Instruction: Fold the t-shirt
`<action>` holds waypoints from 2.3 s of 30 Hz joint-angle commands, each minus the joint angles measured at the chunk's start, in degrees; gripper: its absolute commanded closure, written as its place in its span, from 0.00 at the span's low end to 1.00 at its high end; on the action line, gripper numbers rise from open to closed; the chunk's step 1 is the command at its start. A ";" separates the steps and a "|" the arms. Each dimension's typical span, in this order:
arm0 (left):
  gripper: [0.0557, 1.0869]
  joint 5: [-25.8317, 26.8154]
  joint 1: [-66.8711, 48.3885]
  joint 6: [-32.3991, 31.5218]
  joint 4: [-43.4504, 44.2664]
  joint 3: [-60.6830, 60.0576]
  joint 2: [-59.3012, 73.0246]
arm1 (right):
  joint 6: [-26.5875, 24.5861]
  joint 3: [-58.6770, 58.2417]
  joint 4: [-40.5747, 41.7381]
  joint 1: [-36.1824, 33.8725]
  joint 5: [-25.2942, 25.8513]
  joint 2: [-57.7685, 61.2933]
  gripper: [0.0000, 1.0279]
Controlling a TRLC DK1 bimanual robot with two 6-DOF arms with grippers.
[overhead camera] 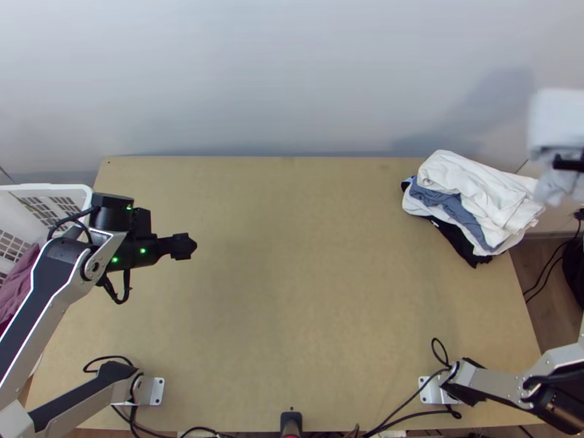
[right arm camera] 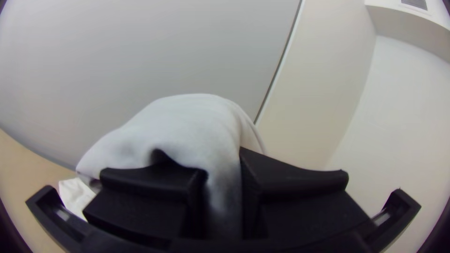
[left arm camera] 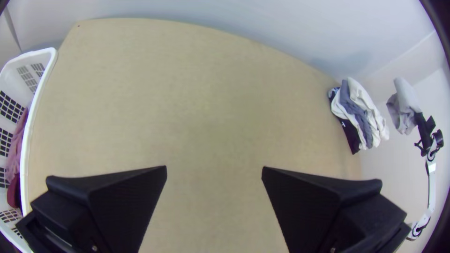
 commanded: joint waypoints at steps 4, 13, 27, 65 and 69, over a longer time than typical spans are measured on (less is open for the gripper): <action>0.04 -0.13 2.98 1.49 -0.08 -1.90 -1.08 | 0.28 -14.62 8.37 -2.21 -2.11 0.79 0.97; 0.04 -0.04 8.87 5.62 -1.22 -2.08 -2.75 | 10.65 -18.49 10.13 16.25 11.69 0.97 0.97; 0.04 0.48 10.45 7.37 -1.57 -2.25 -2.31 | 18.03 -25.70 9.16 19.33 12.74 -2.46 0.97; 0.04 0.48 8.61 6.14 -1.75 -2.43 -2.05 | 25.59 -4.07 -13.60 16.52 5.18 -2.28 0.03; 0.04 0.39 8.61 6.14 -1.92 -2.78 -2.13 | 27.61 -5.92 -11.23 17.83 5.18 2.81 0.03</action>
